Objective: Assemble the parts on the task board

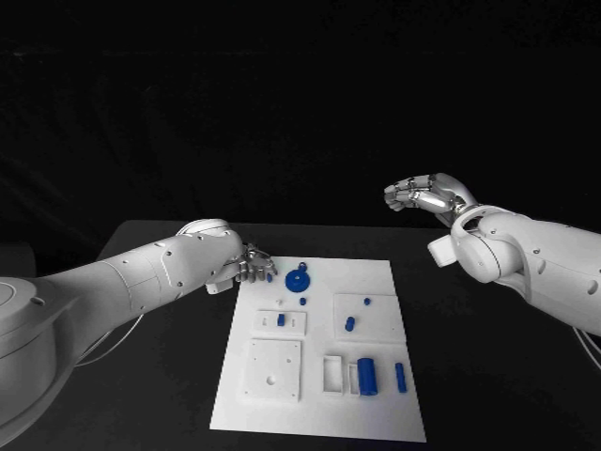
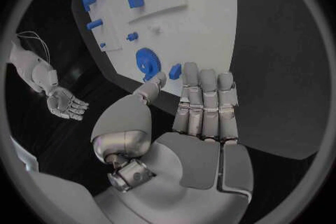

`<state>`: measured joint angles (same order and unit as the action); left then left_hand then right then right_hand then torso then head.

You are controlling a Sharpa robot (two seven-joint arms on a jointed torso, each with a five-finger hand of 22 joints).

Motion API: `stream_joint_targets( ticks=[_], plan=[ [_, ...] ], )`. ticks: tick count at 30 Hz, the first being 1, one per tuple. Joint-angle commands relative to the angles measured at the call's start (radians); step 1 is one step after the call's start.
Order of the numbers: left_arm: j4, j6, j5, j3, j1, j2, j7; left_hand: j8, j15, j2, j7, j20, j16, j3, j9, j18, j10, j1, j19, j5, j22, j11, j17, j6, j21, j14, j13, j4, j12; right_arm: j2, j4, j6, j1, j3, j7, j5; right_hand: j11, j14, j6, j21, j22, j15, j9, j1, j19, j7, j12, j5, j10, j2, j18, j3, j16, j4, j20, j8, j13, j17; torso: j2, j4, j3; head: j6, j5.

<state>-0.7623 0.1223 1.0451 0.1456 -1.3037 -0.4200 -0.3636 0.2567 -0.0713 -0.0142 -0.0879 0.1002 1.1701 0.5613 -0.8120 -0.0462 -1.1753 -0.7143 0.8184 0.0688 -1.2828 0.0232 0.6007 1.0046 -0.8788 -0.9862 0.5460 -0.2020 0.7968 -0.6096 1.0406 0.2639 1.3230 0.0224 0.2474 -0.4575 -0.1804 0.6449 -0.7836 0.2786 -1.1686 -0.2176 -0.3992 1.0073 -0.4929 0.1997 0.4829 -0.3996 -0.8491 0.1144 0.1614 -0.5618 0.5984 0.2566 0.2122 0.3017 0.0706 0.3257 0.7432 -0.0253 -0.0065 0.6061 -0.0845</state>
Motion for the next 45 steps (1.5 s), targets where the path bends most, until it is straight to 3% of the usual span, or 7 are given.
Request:
stream_joint_targets(
  ticks=[1,19,32,37,45],
  plan=[
    [0.001,0.016,-0.016,0.000,0.001,0.005,0.014,0.004,-0.001,0.012,0.003,0.068,0.004,-0.001,0.002,0.008,0.004,-0.003,-0.005,0.000,-0.001,-0.001,-0.002,-0.001,0.006,0.009,0.001,-0.009,0.001,0.001,0.001,-0.014,0.000,-0.001,0.007,-0.001,0.000,-0.007,-0.009,-0.006,-0.001,-0.003,0.001,0.001,0.006,0.012,-0.003,-0.005,-0.005,-0.010,-0.014,0.005,0.006,0.000,0.000,0.005,-0.001,-0.002,0.000,0.0001,-0.0002,0.000,0.000],
    [0.008,0.015,-0.025,0.003,0.003,0.001,0.014,0.012,-0.002,0.059,0.004,0.069,0.008,0.009,0.012,0.009,0.000,-0.043,0.000,0.001,-0.010,0.000,-0.002,0.001,0.008,0.007,0.003,-0.037,0.003,-0.003,0.007,-0.015,0.000,-0.001,0.007,-0.001,0.000,-0.007,-0.009,-0.007,-0.002,-0.003,0.001,0.001,0.006,0.012,-0.003,-0.005,-0.006,-0.010,-0.013,0.005,0.007,0.000,0.000,0.005,-0.001,-0.003,0.000,0.0010,-0.0001,0.007,0.005],
    [0.005,-0.001,-0.056,0.003,0.003,-0.003,0.028,0.028,-0.004,0.142,0.008,0.070,0.015,0.022,0.021,0.010,-0.016,-0.107,0.009,0.004,-0.021,0.004,-0.003,0.015,0.007,-0.002,0.004,-0.080,0.006,-0.001,0.002,-0.018,0.000,-0.001,0.005,-0.001,0.001,-0.007,-0.010,-0.008,-0.003,-0.003,0.002,0.001,0.005,0.012,-0.003,-0.006,-0.006,-0.010,-0.013,0.006,0.008,0.000,0.000,0.006,-0.001,-0.004,0.000,0.0008,-0.0005,0.009,0.002],
    [-0.004,-0.019,-0.064,0.003,0.003,-0.011,0.031,0.035,-0.005,0.152,0.011,0.071,0.018,0.021,0.023,0.011,-0.024,-0.120,0.012,0.007,-0.024,0.006,-0.003,0.025,0.006,-0.007,0.004,-0.086,0.007,-0.002,0.002,-0.020,0.000,-0.001,0.004,-0.001,0.001,-0.007,-0.010,-0.008,-0.003,-0.003,0.002,0.001,0.005,0.012,-0.003,-0.006,-0.006,-0.010,-0.013,0.006,0.008,-0.001,0.000,0.006,-0.001,-0.005,0.000,0.0014,-0.0003,0.010,0.001],
    [-0.056,-0.057,-0.121,0.001,0.003,-0.064,0.026,0.039,-0.008,0.150,0.018,0.074,0.023,0.015,0.031,0.009,-0.047,-0.131,0.023,0.031,-0.029,0.012,-0.003,0.047,0.005,-0.020,0.000,-0.087,0.004,-0.008,0.002,-0.021,0.000,0.000,0.003,-0.001,0.001,-0.007,-0.010,-0.009,-0.003,-0.003,0.002,0.001,0.005,0.012,-0.003,-0.006,-0.006,-0.010,-0.013,0.006,0.008,0.000,0.000,0.006,-0.001,-0.005,-0.001,0.0011,0.0004,0.008,0.000]
  ],
)
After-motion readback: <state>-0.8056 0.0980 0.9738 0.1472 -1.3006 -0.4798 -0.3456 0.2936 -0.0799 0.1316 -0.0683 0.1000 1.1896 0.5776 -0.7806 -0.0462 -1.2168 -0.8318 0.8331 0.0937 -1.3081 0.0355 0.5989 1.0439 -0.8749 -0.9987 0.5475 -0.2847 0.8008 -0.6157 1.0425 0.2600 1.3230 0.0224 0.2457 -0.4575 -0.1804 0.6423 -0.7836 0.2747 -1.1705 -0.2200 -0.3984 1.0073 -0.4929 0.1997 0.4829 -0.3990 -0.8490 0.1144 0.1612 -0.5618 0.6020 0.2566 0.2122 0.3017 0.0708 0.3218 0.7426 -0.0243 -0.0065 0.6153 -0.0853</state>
